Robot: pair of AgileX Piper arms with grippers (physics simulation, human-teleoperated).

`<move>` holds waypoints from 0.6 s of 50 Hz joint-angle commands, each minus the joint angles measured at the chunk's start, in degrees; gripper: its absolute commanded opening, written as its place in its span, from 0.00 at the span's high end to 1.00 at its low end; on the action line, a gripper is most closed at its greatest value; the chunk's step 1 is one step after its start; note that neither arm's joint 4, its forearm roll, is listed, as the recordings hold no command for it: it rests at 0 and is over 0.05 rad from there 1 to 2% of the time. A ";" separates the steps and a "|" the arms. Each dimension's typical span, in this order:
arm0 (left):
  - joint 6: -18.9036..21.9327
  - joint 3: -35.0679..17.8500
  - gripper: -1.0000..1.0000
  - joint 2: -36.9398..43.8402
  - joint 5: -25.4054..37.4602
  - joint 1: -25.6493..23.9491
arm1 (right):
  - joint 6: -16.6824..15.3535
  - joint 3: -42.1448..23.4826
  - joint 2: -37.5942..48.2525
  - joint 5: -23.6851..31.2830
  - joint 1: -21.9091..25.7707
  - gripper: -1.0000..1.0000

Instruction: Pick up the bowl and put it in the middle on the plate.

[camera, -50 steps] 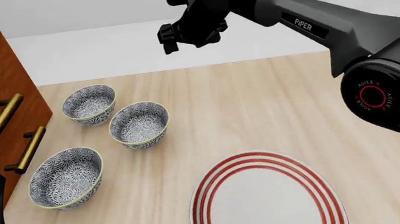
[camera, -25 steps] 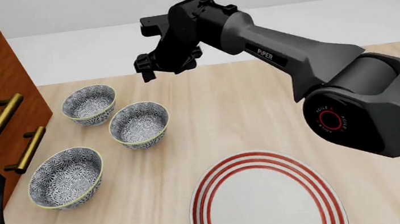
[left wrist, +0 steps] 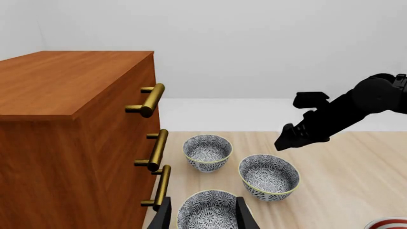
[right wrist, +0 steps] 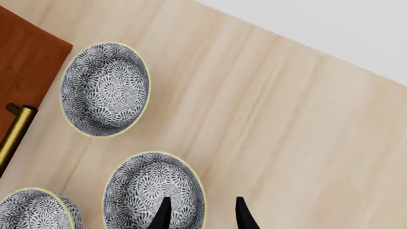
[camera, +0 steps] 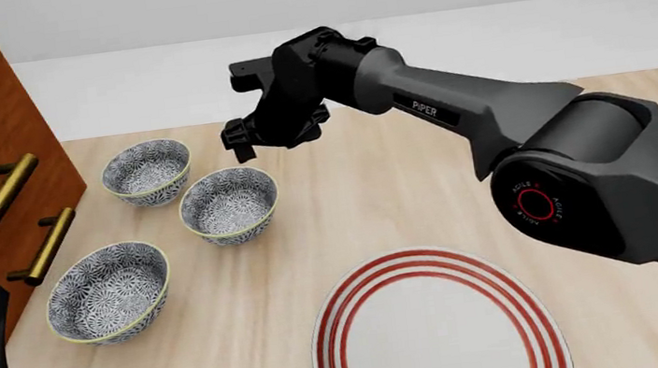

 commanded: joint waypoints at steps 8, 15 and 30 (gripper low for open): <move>0.00 0.00 0.00 0.00 0.00 0.00 | 0.43 2.68 0.76 -1.91 0.73 0.00; 0.00 0.00 0.00 0.00 0.00 0.00 | 1.26 2.52 1.48 -1.70 1.12 0.00; 0.00 0.00 0.00 0.00 0.00 0.00 | 0.86 4.72 1.50 -3.29 0.82 0.00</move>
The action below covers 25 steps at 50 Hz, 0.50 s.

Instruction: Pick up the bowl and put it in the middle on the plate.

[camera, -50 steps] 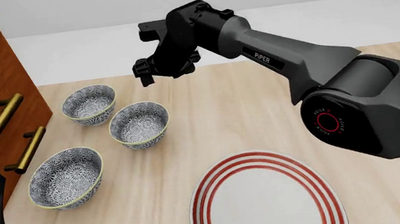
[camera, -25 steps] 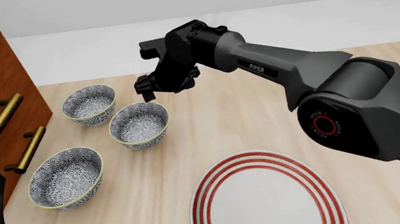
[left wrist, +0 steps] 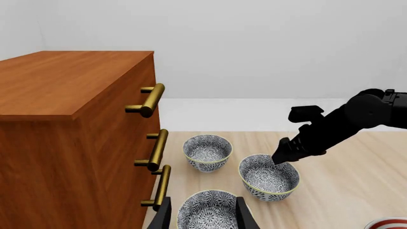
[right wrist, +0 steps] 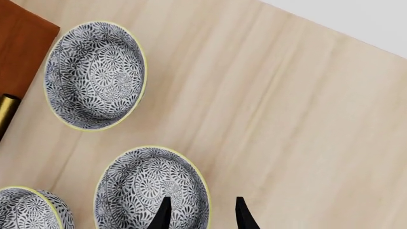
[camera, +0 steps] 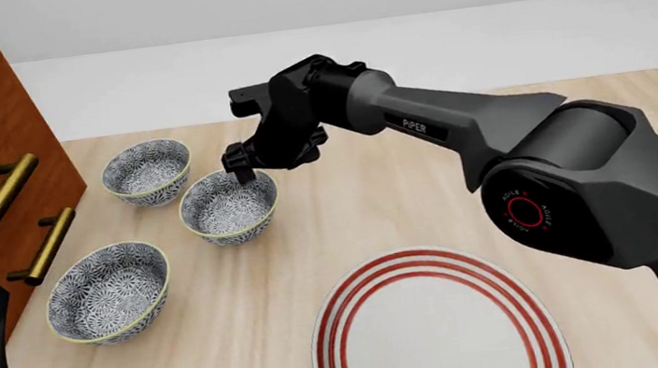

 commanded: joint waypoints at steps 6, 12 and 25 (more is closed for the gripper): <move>0.00 0.00 0.00 0.00 0.00 0.00 | 0.11 1.73 0.64 -1.32 0.15 0.00; 0.00 0.00 0.00 0.00 0.00 0.00 | 0.51 1.68 1.05 -1.29 0.19 0.00; 0.00 0.00 0.00 0.00 0.00 0.00 | 0.54 2.70 1.68 -2.22 0.43 0.00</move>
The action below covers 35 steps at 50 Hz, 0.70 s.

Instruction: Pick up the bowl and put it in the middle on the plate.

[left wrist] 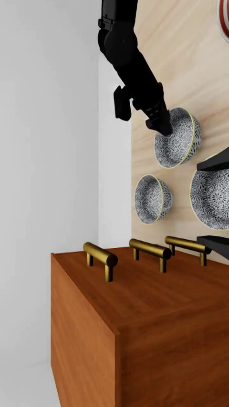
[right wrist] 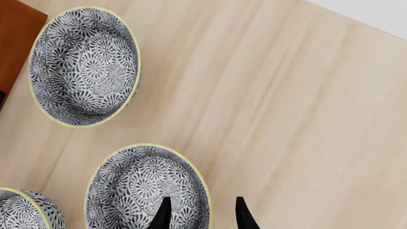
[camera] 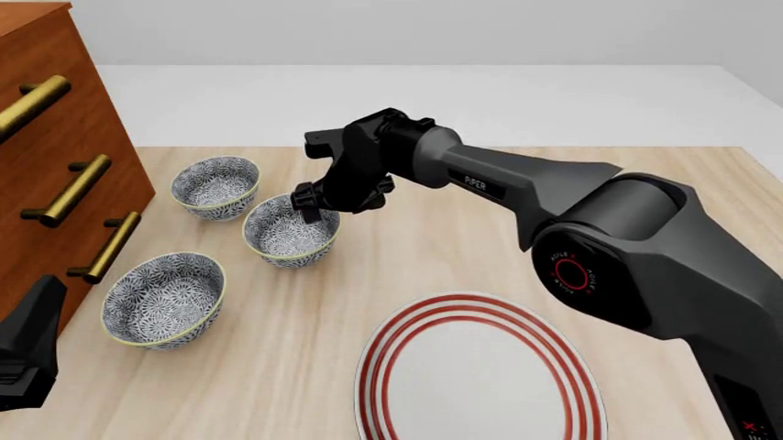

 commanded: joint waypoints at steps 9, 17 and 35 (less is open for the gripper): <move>0.00 0.00 0.00 0.00 0.00 0.00 | 0.26 1.37 0.76 -1.12 0.17 0.00; 0.00 0.00 0.00 0.00 0.00 0.00 | 0.53 1.70 1.00 -1.34 0.62 0.00; 0.00 0.00 0.00 0.00 0.00 0.00 | -0.74 3.21 0.03 -2.46 1.68 1.00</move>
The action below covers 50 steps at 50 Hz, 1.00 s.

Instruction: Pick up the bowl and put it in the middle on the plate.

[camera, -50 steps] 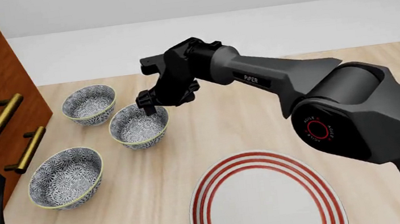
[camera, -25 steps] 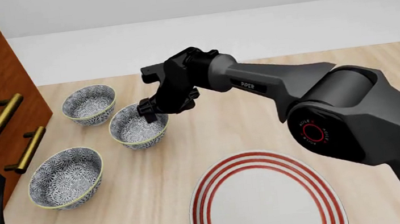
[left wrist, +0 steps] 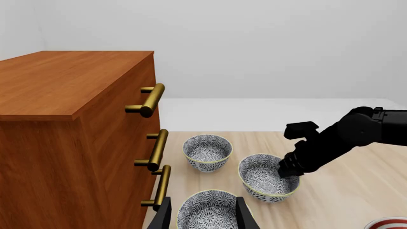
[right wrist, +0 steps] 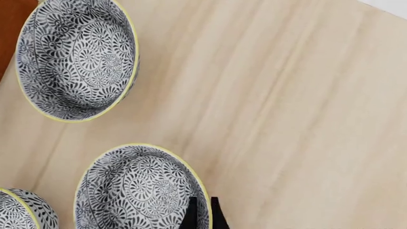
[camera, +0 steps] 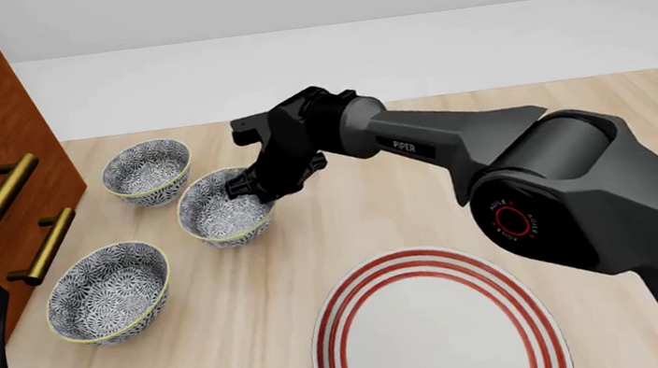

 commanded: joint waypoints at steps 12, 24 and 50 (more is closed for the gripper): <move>0.00 0.00 0.00 0.00 0.00 0.00 | -2.08 3.95 -3.13 -2.18 -0.45 1.00; 0.00 0.00 0.00 0.00 0.00 0.00 | -3.49 11.68 -12.70 -5.94 -3.63 1.00; 0.00 0.00 0.00 0.00 0.00 0.00 | -1.30 52.19 -60.71 -9.96 -8.71 1.00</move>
